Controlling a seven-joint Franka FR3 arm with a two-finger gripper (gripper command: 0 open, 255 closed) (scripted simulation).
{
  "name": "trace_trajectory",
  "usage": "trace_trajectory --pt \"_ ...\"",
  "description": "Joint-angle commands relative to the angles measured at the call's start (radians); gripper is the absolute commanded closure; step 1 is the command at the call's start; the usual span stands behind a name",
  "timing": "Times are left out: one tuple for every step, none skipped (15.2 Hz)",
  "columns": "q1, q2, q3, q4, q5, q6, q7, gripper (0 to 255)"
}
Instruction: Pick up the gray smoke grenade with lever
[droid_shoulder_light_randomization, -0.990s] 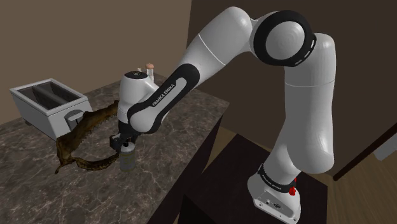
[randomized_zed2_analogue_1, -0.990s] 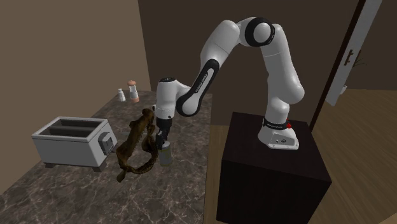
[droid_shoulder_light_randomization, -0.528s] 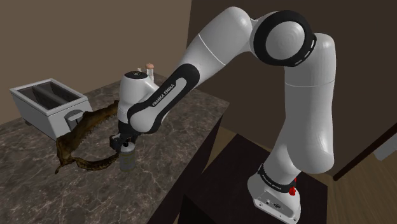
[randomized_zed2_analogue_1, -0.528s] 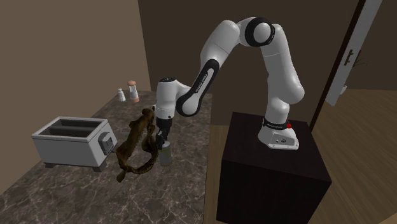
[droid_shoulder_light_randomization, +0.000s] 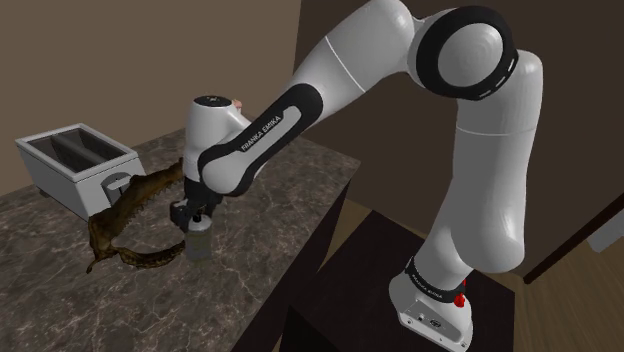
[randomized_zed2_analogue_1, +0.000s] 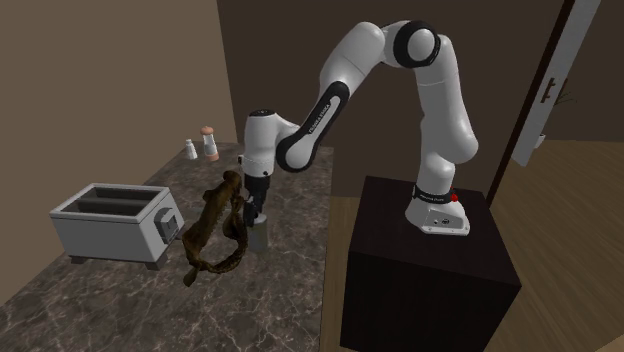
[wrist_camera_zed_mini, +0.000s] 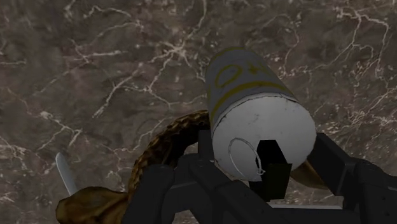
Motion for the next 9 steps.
trace_trajectory --pt "-0.003 -0.023 0.004 0.002 0.005 -0.024 -0.001 255" --pt "-0.004 -0.033 0.005 0.003 0.008 -0.035 -0.002 255" --pt "-0.005 -0.042 0.007 0.005 0.01 -0.047 -0.003 255" --pt "-0.006 -0.052 0.008 0.007 0.012 -0.058 -0.004 255" --pt "-0.007 -0.061 0.009 0.009 0.015 -0.069 -0.005 255" --pt "-0.008 -0.071 0.01 0.011 0.017 -0.08 -0.006 255" --pt "-0.009 -0.08 0.012 0.014 0.019 -0.092 -0.006 255" --pt "-0.01 -0.081 0.012 0.014 0.019 -0.094 -0.006 255" --pt "-0.01 -0.081 0.012 0.014 0.019 -0.094 -0.006 255"
